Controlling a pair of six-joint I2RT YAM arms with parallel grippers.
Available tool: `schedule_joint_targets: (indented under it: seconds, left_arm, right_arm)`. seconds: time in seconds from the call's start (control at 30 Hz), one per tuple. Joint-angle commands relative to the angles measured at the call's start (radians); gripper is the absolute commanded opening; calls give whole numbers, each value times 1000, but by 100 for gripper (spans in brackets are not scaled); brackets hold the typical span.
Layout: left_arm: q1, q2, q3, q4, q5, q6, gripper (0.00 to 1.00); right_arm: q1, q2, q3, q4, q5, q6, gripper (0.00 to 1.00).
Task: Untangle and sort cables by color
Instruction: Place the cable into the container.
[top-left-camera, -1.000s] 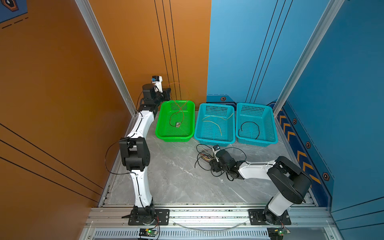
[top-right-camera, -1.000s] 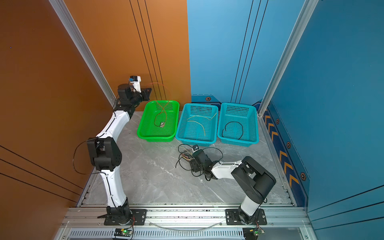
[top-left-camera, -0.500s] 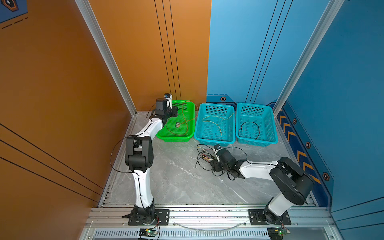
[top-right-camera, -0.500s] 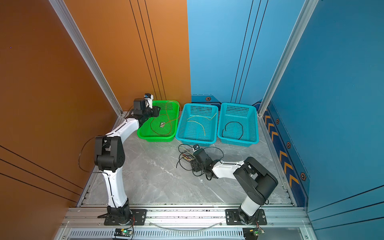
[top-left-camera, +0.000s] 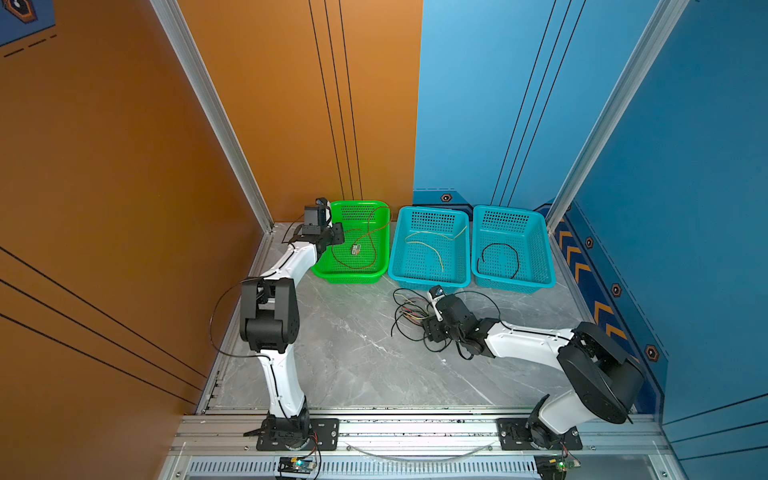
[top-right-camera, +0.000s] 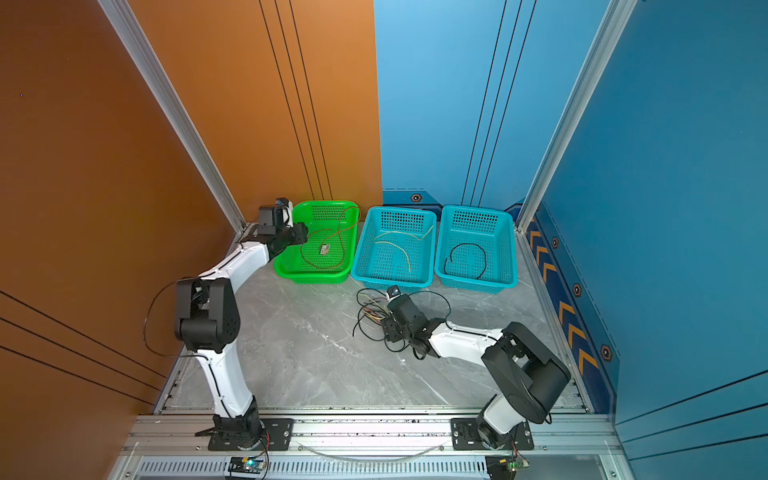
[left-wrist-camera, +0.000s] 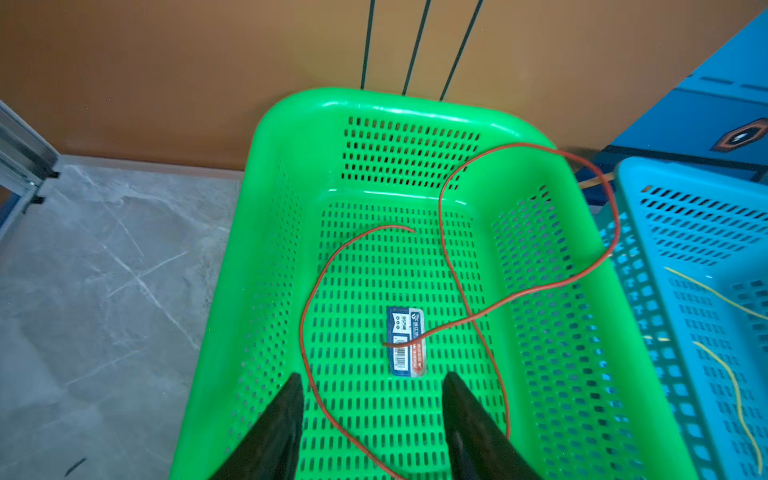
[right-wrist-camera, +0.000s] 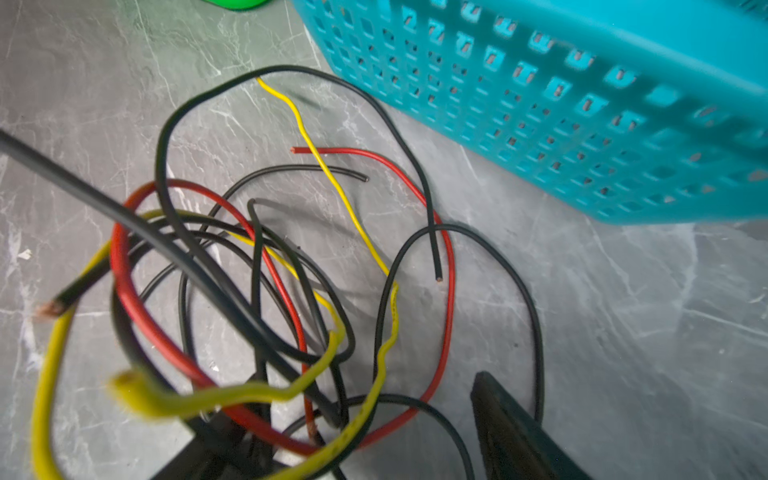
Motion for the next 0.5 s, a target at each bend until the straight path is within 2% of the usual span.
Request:
schedule_joint_targets:
  seconds: [0.0,0.03,0.07,0.13,0.33,0.47]
  left_arm:
    - [-56,-160,-74,66,60,18,60]
    - [-77,-203,-112,84,83,28,63]
    - [-99,-240,-150,99,103,39,71]
    - [-152,-335,-257,162,122,48,97]
    - [-231,-595,-621,383,261,-68,98]
    - [-267,-688,-770,428,388,-130,98]
  right_arm:
    - [7,-58,27,-61,2,13,75]
    - [8,-73,31,-77,1,13,75]
    - [7,-87,38,-91,-1,12,75]
    - [3,-122,58,-141,-27,1,76]
    - [-6,-261,116,-313,-95,-54,80]
    - [-32,-375,115,-371,-93,-65,80]
